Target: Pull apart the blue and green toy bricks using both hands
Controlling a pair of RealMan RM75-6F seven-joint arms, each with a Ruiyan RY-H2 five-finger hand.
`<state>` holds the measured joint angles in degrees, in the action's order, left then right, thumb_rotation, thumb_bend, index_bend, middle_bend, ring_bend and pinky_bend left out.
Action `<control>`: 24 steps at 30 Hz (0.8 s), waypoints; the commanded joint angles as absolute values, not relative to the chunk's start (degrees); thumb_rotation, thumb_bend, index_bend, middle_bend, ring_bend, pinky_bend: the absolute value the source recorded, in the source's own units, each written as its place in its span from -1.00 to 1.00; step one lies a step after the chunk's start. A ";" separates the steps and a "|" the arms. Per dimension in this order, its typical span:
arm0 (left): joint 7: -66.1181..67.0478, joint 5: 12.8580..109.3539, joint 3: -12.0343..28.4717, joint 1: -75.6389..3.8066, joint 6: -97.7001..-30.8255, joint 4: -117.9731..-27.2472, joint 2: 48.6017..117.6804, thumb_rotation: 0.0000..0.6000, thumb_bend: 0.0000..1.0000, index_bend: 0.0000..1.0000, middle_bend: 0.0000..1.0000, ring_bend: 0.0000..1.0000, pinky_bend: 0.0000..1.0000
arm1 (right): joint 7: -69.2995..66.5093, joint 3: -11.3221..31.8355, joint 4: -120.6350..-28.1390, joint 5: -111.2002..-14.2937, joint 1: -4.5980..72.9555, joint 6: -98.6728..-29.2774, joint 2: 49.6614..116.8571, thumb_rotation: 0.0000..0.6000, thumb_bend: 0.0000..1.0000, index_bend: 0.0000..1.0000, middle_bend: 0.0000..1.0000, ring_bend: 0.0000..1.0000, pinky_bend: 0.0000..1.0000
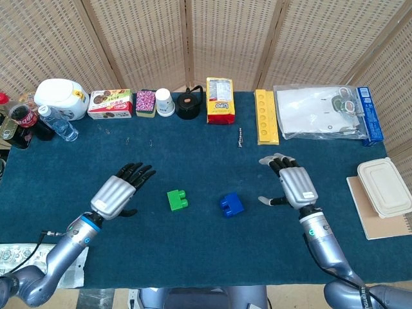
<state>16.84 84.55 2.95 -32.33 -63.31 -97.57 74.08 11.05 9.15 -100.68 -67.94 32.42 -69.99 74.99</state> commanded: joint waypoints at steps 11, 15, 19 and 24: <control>8.09 88.56 -3.20 -17.53 -81.25 -98.13 63.18 1.00 -0.85 -0.87 -0.85 -1.00 -0.76 | 16.02 6.70 -94.06 -72.57 26.26 -77.65 74.60 0.68 -0.69 -0.44 -0.46 -0.60 -0.70; 5.57 87.54 -4.28 -11.87 -87.53 -96.15 61.85 1.00 -0.84 -0.87 -0.85 -1.00 -0.76 | 17.04 5.14 -95.40 -72.52 23.21 -79.63 72.89 0.68 -0.69 -0.44 -0.45 -0.60 -0.70; 3.56 86.73 -4.57 -8.30 -91.15 -94.61 61.53 1.00 -0.85 -0.87 -0.85 -1.00 -0.76 | 16.98 4.11 -95.99 -73.31 20.62 -81.97 71.97 0.67 -0.69 -0.44 -0.45 -0.62 -0.71; 0.00 86.34 -5.40 -3.32 -95.58 -92.06 63.16 1.00 -0.84 -0.86 -0.85 -1.00 -0.76 | 15.21 2.61 -96.61 -74.67 16.46 -85.80 71.05 0.67 -0.69 -0.40 -0.45 -0.63 -0.72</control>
<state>0.93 86.65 -4.78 -5.01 -94.26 -93.22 62.42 15.94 3.34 -96.28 -74.04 17.84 -84.45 71.52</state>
